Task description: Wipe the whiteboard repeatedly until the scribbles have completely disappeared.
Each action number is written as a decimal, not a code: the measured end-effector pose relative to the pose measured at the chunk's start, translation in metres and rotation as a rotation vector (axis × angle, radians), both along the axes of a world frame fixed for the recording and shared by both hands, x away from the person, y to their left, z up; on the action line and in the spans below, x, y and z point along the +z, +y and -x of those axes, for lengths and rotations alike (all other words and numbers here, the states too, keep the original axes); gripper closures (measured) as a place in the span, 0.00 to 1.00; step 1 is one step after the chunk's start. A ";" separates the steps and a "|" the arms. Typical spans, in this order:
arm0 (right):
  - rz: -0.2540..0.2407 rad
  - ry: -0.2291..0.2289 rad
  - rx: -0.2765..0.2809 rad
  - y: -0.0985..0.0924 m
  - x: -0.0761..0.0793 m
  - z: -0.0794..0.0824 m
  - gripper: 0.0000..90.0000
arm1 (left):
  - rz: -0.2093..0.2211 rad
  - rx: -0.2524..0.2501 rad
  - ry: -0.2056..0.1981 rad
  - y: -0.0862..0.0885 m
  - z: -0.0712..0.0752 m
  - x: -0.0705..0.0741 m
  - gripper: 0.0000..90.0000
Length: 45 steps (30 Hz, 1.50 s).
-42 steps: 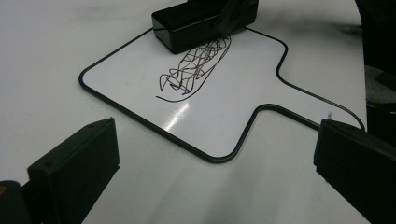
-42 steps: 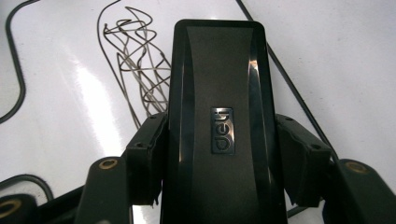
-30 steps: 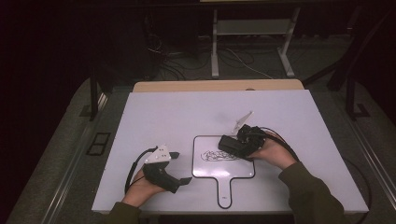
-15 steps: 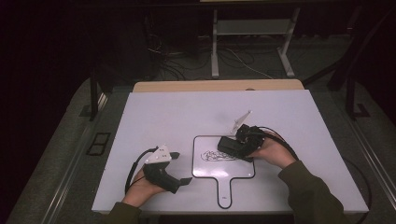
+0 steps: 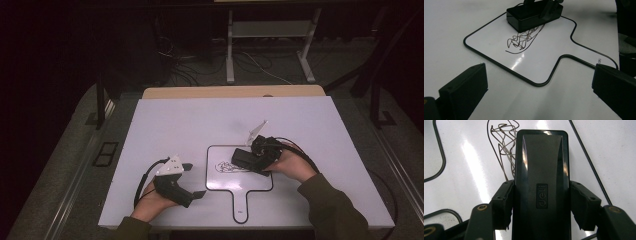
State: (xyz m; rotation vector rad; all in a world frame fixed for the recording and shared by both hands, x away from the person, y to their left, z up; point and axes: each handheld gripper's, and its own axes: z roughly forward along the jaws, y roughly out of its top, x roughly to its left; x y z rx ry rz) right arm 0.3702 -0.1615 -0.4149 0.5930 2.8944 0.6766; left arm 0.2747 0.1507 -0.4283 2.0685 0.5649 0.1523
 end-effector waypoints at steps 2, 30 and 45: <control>0.000 0.001 0.001 0.000 0.000 0.000 0.43 | 0.001 -0.001 -0.002 0.000 0.000 0.000 0.00; 0.011 -0.017 -0.107 -0.016 -0.002 -0.014 0.43 | 0.000 -0.002 0.003 0.000 0.000 0.000 0.00; 0.016 -0.016 -0.031 0.002 -0.001 0.004 0.43 | -0.003 -0.002 0.011 0.000 0.000 0.001 0.00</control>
